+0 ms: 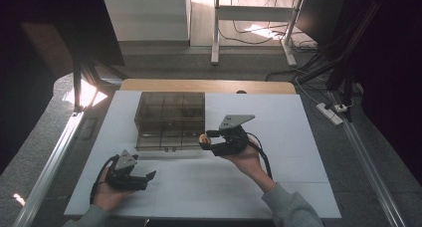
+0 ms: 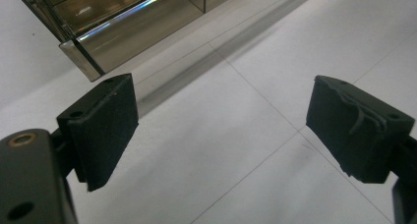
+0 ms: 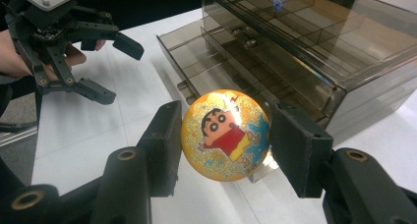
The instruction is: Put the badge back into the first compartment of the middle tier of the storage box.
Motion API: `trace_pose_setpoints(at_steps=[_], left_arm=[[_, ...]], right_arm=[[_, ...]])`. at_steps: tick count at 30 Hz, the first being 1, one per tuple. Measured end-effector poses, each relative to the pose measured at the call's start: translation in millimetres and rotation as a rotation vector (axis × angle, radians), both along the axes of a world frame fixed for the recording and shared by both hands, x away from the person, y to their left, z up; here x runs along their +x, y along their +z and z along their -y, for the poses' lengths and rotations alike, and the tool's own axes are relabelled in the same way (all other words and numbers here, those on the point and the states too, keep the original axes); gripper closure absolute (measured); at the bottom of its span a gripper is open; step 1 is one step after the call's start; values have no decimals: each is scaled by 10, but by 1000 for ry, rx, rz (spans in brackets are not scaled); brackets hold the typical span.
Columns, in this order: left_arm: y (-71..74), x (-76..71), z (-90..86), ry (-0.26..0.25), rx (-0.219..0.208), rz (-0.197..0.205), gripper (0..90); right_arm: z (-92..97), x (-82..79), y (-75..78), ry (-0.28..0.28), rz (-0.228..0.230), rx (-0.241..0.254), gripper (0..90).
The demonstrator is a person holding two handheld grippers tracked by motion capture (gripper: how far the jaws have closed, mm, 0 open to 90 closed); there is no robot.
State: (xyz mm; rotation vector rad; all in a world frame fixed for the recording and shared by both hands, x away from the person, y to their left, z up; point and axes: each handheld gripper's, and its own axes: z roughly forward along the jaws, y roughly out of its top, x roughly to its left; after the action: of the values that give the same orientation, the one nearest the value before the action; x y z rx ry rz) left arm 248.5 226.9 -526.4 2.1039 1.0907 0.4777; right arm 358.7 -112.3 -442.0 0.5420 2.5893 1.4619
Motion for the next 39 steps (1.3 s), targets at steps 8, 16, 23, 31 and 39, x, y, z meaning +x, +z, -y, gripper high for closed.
trace_pose_setpoints(at_steps=[8, 16, 23, 31, 39], left_arm=[[1, -1, 0, 0, -1, 1, 126], [4, -4, -1, -1, -2, 2, 126], [3, -5, -7, 1, -5, 0, 127], [10, -15, -12, -3, -8, 5, 127], [14, -19, 5, -9, -11, 5, 128]], right_arm=[[-92, 1, -21, 13, -5, -1, 464], [-198, 15, -48, 27, -12, 0, 464], [-304, 29, -78, 41, -18, 0, 464], [-461, 70, -114, 54, -29, 9, 464], [-616, 112, -151, 70, -40, 15, 464]])
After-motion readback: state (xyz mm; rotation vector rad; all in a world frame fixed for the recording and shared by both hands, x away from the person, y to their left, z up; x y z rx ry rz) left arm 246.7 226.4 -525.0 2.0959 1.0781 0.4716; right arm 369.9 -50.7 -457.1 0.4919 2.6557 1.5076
